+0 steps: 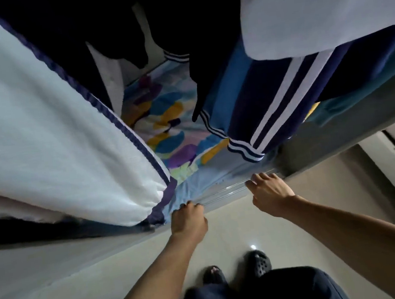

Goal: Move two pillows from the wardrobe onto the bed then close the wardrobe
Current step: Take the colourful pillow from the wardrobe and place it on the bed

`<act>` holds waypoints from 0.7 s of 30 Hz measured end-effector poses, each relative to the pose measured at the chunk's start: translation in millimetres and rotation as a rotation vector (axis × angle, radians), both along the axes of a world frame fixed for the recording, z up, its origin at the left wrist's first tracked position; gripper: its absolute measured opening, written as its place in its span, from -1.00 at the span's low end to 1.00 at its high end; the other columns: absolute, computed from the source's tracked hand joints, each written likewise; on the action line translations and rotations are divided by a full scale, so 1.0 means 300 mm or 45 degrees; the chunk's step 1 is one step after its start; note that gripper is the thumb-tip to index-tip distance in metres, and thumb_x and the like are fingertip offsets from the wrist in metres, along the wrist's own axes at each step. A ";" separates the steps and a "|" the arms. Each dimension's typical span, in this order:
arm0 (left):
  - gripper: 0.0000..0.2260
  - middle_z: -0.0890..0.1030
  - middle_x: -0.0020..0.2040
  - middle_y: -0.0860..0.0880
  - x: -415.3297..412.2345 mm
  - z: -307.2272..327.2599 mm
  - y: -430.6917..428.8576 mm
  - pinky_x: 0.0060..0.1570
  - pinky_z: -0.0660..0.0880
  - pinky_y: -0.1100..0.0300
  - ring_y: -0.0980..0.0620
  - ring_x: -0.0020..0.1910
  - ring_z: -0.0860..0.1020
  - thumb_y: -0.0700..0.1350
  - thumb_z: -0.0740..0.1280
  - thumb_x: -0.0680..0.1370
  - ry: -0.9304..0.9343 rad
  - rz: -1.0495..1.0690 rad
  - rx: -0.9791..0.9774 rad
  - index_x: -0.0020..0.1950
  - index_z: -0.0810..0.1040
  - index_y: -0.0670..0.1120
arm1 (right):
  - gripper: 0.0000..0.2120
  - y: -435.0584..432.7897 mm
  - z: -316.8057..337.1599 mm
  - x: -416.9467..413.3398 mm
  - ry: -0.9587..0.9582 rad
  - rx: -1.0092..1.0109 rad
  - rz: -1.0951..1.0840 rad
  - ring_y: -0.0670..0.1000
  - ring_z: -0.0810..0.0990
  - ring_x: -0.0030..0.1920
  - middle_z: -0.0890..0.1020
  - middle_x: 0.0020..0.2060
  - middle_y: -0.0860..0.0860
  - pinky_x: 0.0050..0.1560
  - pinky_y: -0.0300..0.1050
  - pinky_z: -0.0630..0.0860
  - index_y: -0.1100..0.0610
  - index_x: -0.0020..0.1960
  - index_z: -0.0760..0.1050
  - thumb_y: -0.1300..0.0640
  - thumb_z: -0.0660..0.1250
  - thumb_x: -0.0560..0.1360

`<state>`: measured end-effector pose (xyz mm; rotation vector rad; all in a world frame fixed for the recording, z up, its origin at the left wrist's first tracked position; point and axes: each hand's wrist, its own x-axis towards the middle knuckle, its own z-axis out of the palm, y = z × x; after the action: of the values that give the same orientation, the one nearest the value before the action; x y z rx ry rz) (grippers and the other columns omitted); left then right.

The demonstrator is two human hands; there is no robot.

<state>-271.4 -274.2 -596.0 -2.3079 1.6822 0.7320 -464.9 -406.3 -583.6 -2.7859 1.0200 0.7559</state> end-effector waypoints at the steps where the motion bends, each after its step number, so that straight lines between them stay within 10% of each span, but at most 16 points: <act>1: -0.81 0.55 0.13 -0.13 0.008 -0.067 -0.022 0.05 0.45 0.02 -0.16 0.13 0.53 -0.11 0.21 0.53 -0.007 0.029 -0.001 0.06 0.54 -0.11 | -0.57 -0.041 -0.068 0.021 0.002 0.002 0.015 0.16 0.46 0.21 0.47 0.24 0.13 0.16 0.04 0.41 0.13 0.34 0.34 0.09 0.19 0.48; 15: -0.47 0.36 0.35 -0.18 0.242 -0.972 -0.485 0.24 0.33 -0.14 -0.21 0.31 0.35 -0.09 0.30 0.45 -0.400 0.166 -0.435 0.41 0.28 -0.02 | -0.32 -0.710 -0.954 0.340 -0.419 -0.322 0.074 0.29 0.25 0.43 0.30 0.43 0.28 0.30 0.23 0.26 0.18 0.45 0.28 0.11 0.42 0.38; 21: -0.21 0.47 0.28 -0.20 0.292 -1.192 -0.547 0.20 0.43 -0.18 -0.22 0.23 0.46 0.11 0.47 0.25 -0.592 0.212 -0.638 0.44 0.31 0.00 | -0.07 -0.855 -1.137 0.407 -0.405 -0.561 -0.085 0.20 -0.04 0.52 0.04 0.54 0.14 0.35 0.40 0.06 -0.01 0.54 -0.08 0.07 0.42 0.35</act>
<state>-183.6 -438.1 -953.5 -2.6802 1.5875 -0.2404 -342.9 -662.8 -924.5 -3.0606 1.3351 0.0703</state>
